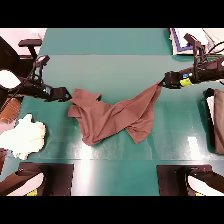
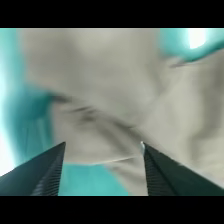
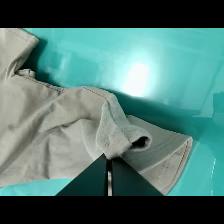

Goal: Fold the shirts.

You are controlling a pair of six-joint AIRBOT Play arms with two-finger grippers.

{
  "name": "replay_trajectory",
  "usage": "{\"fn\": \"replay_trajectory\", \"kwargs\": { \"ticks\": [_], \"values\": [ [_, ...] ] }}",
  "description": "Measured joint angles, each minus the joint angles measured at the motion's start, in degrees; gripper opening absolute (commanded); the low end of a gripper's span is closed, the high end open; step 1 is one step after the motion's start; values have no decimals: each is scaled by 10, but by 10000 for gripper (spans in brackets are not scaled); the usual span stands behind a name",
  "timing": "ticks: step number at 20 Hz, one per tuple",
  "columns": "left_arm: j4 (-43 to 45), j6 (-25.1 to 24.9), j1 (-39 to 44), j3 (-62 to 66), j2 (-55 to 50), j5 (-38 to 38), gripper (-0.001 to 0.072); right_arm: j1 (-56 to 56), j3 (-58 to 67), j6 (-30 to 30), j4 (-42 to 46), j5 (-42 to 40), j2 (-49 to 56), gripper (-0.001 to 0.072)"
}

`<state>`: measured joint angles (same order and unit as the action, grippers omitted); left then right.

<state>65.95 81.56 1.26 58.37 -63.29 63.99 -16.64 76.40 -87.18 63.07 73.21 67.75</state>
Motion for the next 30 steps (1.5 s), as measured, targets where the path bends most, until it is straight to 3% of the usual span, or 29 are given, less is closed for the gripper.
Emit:
{"fn": "replay_trajectory", "kwargs": {
  "ticks": [12,14,15,22,30],
  "values": [
    [-126,-93,-43,-49,-146,-40,537,0,0,0,0,-2,1,18],
    [-132,-96,-43,-38,-151,-37,159,0,0,0,0,-2,1,18],
    [-134,-97,-43,-31,-152,-28,27,0,0,0,0,-2,1,17],
    [-91,-90,-42,66,-138,54,27,14,15,0,0,2,0,18],
    [-33,-54,-74,326,48,58,27,118,218,26,0,11,-57,17]
  ]
}}
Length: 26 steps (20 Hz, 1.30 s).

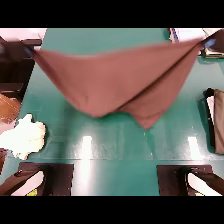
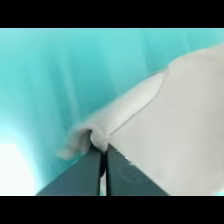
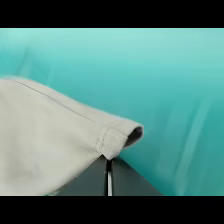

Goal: Fold the shirts.

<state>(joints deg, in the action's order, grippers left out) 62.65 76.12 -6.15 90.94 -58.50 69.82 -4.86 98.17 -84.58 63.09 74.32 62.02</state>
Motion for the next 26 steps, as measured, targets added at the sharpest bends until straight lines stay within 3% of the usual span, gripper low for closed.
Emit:
{"fn": "replay_trajectory", "kwargs": {
  "ticks": [6,13,20,26],
  "values": [
    [13,39,-9,164,115,-69,26,92,150,23,0,-6,-78,17],
    [12,66,-10,287,140,-112,25,224,194,26,-4,11,-132,17],
    [6,87,-10,149,58,-78,26,195,139,17,-40,81,-21,17],
    [-15,69,20,15,-126,-21,26,77,5,12,55,61,143,17]
  ]
}}
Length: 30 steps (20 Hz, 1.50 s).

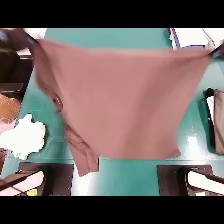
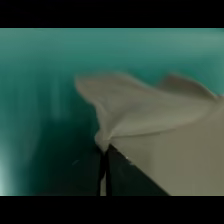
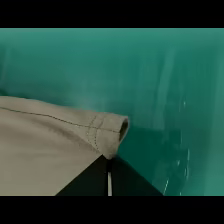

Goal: Fold the shirts.

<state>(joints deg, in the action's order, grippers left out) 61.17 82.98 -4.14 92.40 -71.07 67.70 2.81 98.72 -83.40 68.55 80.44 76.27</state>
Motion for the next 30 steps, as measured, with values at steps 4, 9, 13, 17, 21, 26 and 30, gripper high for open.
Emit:
{"fn": "replay_trajectory", "kwargs": {
  "ticks": [4,9,13,17,21,26,30],
  "values": [
    [-3,-26,21,-19,-126,-44,27,-28,16,-1,20,-44,111,18],
    [-5,-34,11,-22,-188,-80,541,-34,96,-1,28,-41,194,290],
    [2,-34,-21,-32,-175,-14,541,-27,109,-1,29,7,192,288],
    [29,-34,-41,-147,-90,33,541,-3,-2,8,7,33,119,289],
    [39,-13,-31,-346,32,43,541,19,-156,25,-53,21,24,289],
    [33,29,-8,-548,153,45,542,26,-278,31,-80,-10,-63,289],
    [6,44,-2,-640,190,26,541,27,-313,34,-87,-26,-107,289]
  ]
}}
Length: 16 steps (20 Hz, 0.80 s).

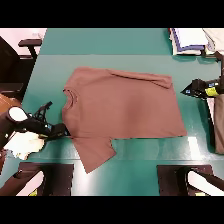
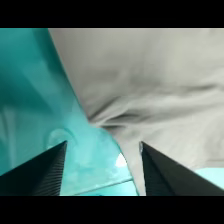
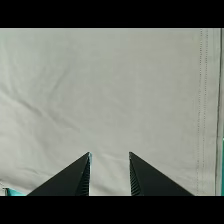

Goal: Fold the shirts.

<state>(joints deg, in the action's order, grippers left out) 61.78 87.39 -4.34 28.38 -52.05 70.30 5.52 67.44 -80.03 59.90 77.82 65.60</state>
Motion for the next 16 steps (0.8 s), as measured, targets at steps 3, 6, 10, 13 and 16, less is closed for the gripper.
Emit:
{"fn": "replay_trajectory", "kwargs": {
  "ticks": [3,6,10,13,16],
  "values": [
    [-31,4,1,-36,9,-38,541,0,-9,1,-2,-8,-16,289],
    [-74,7,2,-59,14,-71,540,0,-12,1,-3,-11,-21,288],
    [-110,-24,2,-80,13,-119,27,1,-13,1,-3,-11,-24,289],
    [-132,-40,2,-74,14,-121,26,21,-19,8,0,7,-24,289],
    [-123,-48,2,-41,15,-101,26,81,-64,13,3,38,-25,321]
  ]
}}
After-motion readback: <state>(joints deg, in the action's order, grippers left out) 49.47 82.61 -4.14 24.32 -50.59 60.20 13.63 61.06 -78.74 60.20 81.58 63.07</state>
